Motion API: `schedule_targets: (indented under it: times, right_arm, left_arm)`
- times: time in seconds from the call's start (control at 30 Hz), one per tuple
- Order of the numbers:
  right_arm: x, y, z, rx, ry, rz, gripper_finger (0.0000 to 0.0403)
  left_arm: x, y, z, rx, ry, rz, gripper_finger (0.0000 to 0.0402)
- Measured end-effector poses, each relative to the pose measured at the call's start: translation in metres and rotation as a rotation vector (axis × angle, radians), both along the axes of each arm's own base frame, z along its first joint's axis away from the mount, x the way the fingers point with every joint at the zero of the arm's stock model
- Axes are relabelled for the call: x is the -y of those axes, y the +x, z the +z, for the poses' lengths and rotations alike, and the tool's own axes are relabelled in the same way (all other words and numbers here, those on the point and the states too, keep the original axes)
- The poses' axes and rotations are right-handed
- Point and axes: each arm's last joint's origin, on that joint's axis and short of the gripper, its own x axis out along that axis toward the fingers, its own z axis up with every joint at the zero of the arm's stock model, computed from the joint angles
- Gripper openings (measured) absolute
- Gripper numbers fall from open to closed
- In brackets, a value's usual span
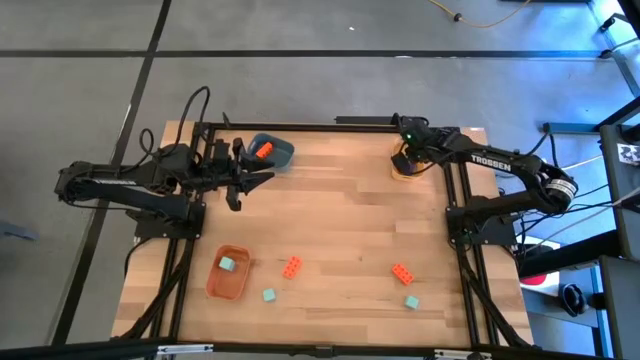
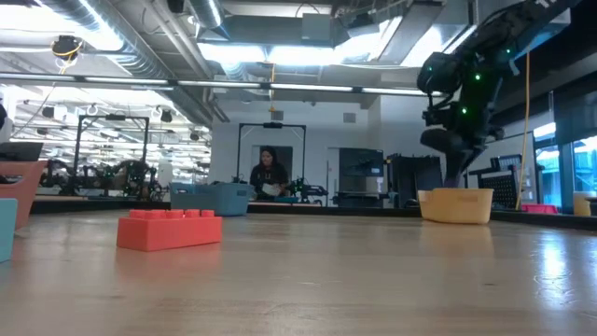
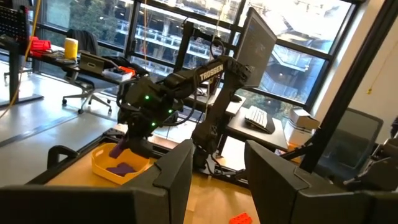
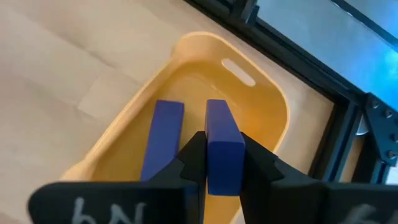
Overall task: Sort & place blocks by color
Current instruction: Put the blue block into the yellow bin
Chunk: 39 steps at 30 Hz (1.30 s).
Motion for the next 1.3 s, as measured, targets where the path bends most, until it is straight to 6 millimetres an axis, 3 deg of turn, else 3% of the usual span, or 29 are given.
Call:
schedule_targets:
  times: [0.5,0.83,1.17,1.3]
  right_arm:
    - [0.000,-0.008,-0.030,0.151,-0.030,-0.157,0.0057]
    - [0.007,-0.010,-0.029,0.172,-0.122,-0.235,0.0057]
    - [0.013,-0.008,-0.043,0.194,-0.045,-0.274,0.0057]
    - [0.013,-0.007,-0.046,0.190,-0.027,-0.275,0.0083]
  left_arm:
    - [-0.001,0.000,0.000,0.008,-0.053,0.017,0.0137]
    - [-0.001,0.000,0.000,0.008,-0.054,0.021,0.0137]
    - [-0.001,0.000,0.000,0.009,-0.054,0.021,0.0137]
    - [-0.001,0.000,0.000,0.009,-0.053,0.021,0.0137]
